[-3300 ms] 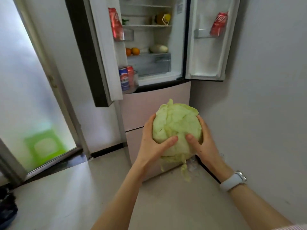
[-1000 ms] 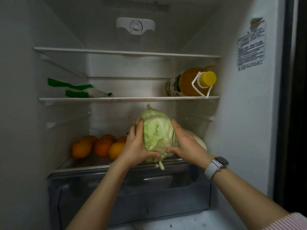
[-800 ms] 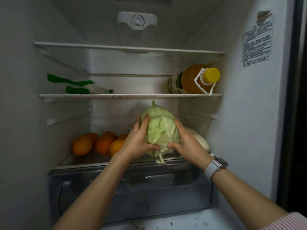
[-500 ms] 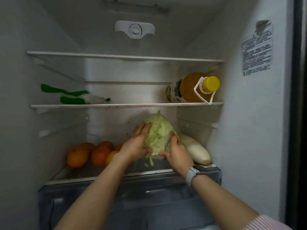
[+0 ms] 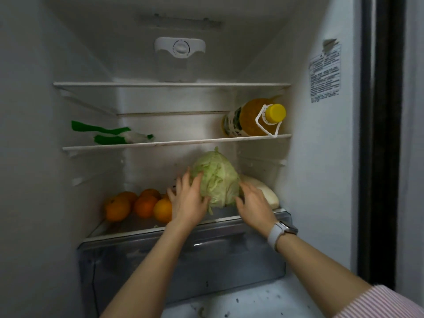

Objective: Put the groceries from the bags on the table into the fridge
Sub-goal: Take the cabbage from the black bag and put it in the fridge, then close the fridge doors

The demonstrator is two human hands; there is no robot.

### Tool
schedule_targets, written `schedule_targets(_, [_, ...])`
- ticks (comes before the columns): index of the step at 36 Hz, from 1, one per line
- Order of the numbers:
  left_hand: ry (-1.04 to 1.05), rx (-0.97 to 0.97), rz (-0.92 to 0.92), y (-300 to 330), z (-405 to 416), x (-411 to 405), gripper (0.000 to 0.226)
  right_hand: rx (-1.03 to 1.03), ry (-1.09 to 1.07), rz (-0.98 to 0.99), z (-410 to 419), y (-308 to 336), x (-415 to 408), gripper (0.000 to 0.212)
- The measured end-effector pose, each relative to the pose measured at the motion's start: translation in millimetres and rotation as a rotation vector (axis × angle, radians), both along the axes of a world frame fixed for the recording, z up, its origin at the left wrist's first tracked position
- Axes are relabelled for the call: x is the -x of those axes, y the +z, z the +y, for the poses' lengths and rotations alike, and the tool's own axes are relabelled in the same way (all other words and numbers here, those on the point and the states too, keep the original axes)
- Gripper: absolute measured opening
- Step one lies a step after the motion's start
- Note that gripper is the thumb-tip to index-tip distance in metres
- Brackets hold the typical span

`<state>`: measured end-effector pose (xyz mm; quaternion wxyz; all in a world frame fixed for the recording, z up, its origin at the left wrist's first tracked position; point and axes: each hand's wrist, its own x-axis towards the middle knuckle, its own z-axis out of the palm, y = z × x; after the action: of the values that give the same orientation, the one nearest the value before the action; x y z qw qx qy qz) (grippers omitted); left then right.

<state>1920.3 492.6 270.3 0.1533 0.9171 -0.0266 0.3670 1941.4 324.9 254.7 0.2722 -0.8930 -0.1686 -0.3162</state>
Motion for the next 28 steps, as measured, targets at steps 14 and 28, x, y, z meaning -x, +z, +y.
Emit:
schedule_targets(14, [-0.233, 0.543, -0.131, -107, -97, 239, 0.04, -0.324, 0.123, 0.023, -82, -87, 246, 0.027])
schedule_targets(28, [-0.563, 0.132, 0.074, -142, -273, 383, 0.043, -0.459, -0.159, 0.015, -276, -132, 428, 0.031])
